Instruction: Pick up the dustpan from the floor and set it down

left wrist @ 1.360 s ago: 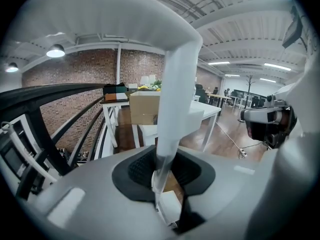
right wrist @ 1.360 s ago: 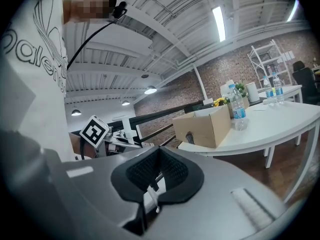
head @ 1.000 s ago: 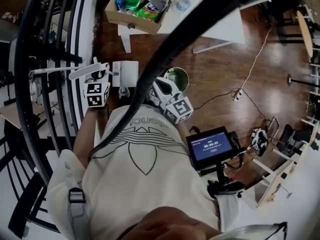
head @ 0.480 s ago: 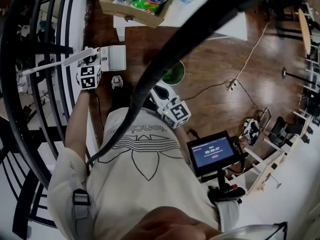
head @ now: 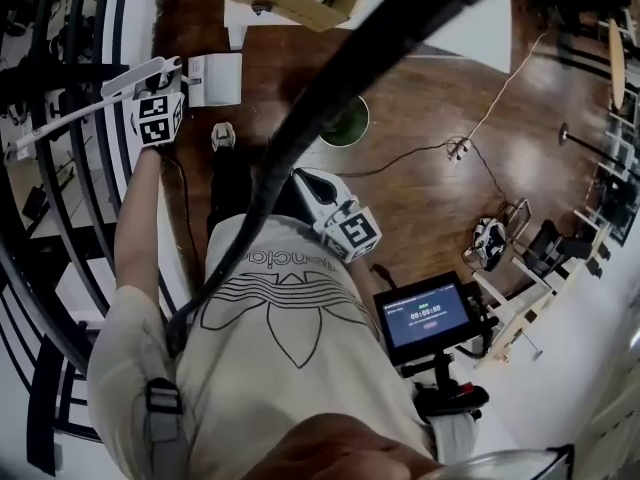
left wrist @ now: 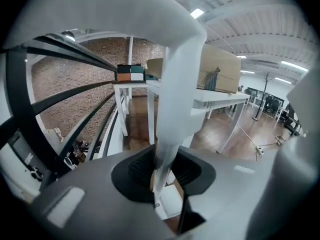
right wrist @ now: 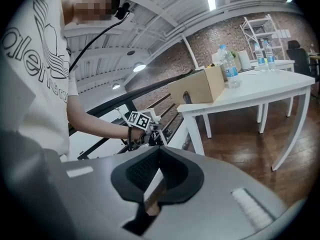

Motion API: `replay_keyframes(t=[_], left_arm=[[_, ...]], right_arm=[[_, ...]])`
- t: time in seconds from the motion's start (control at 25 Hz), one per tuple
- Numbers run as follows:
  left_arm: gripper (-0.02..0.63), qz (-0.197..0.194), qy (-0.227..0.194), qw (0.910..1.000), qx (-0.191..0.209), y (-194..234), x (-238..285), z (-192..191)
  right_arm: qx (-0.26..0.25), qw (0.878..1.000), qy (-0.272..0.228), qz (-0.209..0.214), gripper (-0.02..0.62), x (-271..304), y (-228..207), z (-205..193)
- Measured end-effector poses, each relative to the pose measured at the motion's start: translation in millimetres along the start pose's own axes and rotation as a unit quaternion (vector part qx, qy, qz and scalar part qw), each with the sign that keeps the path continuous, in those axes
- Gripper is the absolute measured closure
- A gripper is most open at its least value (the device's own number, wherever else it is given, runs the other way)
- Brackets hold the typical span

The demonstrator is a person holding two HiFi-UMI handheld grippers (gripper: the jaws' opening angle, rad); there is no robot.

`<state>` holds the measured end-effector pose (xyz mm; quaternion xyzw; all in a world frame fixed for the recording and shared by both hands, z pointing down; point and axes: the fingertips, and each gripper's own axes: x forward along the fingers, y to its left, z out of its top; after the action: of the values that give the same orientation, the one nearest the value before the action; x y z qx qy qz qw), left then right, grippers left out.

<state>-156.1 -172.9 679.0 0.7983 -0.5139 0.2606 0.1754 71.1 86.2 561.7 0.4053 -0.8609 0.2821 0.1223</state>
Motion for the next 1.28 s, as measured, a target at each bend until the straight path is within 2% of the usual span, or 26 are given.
replay_keyframes(t=[0.12, 0.2, 0.32, 0.52, 0.56, 0.6, 0.64, 0.72, 0.76, 0.84, 1.04, 1.28], left_arm=[[0.497, 0.016, 0.021, 0.9991, 0.033, -2, -9, -16], [0.443, 0.026, 0.027, 0.9984, 0.042, -1, -16, -24], [0.309, 0.033, 0.045, 0.998, 0.03, -9, -32, -37], [0.222, 0.07, 0.04, 0.9968, 0.002, -25, -88, -45], [0.234, 0.056, 0.031, 0.9979, -0.006, -37, -102, -42], [0.386, 0.025, 0.018, 0.9994, -0.014, -55, -114, -36], [0.578, -0.02, 0.001, 0.9996, -0.021, -77, -124, -27], [0.586, -0.117, -0.039, 0.9921, -0.025, -123, -137, -2], [0.586, -0.152, -0.059, 0.9863, -0.024, -141, -141, 12], [0.586, -0.19, -0.096, 0.9768, -0.019, -165, -146, 41], [0.586, -0.209, -0.157, 0.965, -0.024, -188, -150, 90], [0.586, -0.226, -0.178, 0.9577, -0.009, -217, -150, 101]], right_arm=[[0.008, 1.0, -0.008, 0.0, 0.594, 5, -3, 5], [0.009, 1.0, -0.021, 0.005, 0.594, 18, -6, 14], [-0.005, 0.999, -0.042, 0.021, 0.594, 33, -8, 22], [-0.017, 0.997, -0.07, 0.035, 0.594, 37, -4, 40], [-0.02, 0.996, -0.077, 0.036, 0.594, 34, -3, 45], [-0.024, 0.996, -0.084, 0.037, 0.594, 31, -3, 49], [-0.029, 0.995, -0.092, 0.037, 0.594, 29, -4, 53], [-0.034, 0.993, -0.111, 0.036, 0.594, 28, -8, 66], [-0.036, 0.991, -0.122, 0.034, 0.594, 29, -11, 73], [-0.048, 0.988, -0.142, 0.026, 0.594, 29, -16, 86], [-0.08, 0.982, -0.172, 0.018, 0.595, 25, -17, 104], [-0.089, 0.98, -0.176, 0.02, 0.595, 27, -20, 107]])
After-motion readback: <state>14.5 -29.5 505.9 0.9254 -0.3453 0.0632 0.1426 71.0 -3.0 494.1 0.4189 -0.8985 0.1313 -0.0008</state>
